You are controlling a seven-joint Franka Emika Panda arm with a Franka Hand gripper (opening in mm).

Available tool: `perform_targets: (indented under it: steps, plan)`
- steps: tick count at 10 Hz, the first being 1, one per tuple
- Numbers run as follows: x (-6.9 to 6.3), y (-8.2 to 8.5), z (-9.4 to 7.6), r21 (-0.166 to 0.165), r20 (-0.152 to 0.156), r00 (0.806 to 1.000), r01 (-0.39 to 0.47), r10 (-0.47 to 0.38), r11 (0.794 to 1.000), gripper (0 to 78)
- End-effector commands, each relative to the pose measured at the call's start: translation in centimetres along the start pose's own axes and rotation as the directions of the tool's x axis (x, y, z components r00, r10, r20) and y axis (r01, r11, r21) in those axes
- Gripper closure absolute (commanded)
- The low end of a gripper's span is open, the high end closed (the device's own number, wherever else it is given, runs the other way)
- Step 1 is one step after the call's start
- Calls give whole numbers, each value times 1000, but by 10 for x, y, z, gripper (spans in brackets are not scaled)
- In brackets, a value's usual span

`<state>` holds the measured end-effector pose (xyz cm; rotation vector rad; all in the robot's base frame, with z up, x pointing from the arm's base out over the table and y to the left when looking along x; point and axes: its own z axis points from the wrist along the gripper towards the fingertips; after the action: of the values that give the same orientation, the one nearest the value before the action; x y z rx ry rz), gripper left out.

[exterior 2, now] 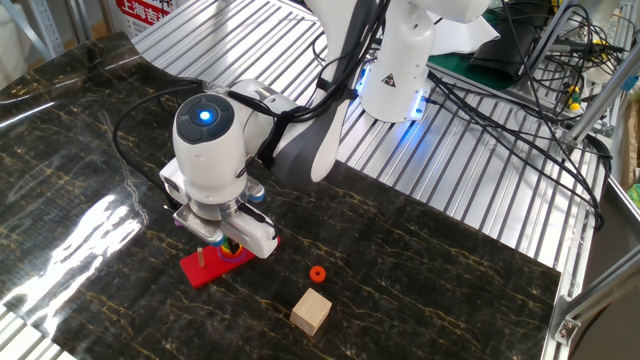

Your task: Take out one Hanoi block and throw it aside

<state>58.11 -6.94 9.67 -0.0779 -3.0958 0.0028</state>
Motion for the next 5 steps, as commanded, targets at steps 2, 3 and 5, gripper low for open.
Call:
perform_targets:
  steps: [2, 3, 5]
  plan:
    - [0, -1, -1, 10, -2, 1000, -13, 13, 1000, 752]
    - [0, 0, -3, 11, -4, 1000, -13, 13, 1000, 752]
    - [-1, 0, -5, 10, -7, 1000, -11, 12, 1000, 752]
